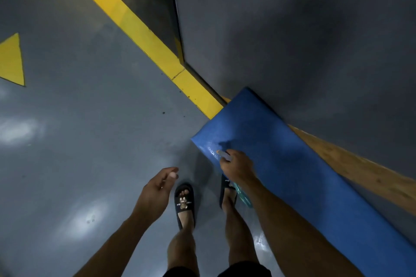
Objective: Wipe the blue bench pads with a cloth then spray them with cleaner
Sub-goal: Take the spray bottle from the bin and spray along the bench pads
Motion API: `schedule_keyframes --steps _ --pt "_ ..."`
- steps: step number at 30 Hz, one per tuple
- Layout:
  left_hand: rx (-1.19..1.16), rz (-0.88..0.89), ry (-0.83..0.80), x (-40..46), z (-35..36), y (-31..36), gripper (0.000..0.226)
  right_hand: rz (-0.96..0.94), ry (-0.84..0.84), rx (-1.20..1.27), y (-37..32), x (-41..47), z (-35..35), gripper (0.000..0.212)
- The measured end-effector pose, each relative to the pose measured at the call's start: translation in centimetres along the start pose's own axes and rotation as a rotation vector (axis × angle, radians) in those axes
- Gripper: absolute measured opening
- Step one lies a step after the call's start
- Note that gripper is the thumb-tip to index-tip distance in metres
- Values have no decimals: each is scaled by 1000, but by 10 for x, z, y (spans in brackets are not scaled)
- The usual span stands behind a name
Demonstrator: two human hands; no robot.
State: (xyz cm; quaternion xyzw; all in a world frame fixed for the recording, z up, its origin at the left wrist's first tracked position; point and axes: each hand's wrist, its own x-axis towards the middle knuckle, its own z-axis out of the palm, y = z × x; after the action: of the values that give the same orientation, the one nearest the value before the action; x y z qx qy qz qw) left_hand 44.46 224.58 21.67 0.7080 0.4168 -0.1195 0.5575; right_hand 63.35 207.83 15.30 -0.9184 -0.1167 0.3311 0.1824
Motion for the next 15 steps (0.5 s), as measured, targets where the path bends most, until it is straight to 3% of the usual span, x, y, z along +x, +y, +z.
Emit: schedule_keyframes --steps 4,7,12,15 --pt "-14 27 -33 -9 -25 -4 46 -12 134 120 -9 -30 -6 22" --pt "32 84 -69 -15 -35 17 36 -44 176 373 -8 -61 -27 11" --pt "79 243 -189 -36 -34 89 14 19 216 748 -6 -127 -89 19" --pt "93 358 -286 -53 -13 145 27 -31 234 869 7 -163 -129 8"
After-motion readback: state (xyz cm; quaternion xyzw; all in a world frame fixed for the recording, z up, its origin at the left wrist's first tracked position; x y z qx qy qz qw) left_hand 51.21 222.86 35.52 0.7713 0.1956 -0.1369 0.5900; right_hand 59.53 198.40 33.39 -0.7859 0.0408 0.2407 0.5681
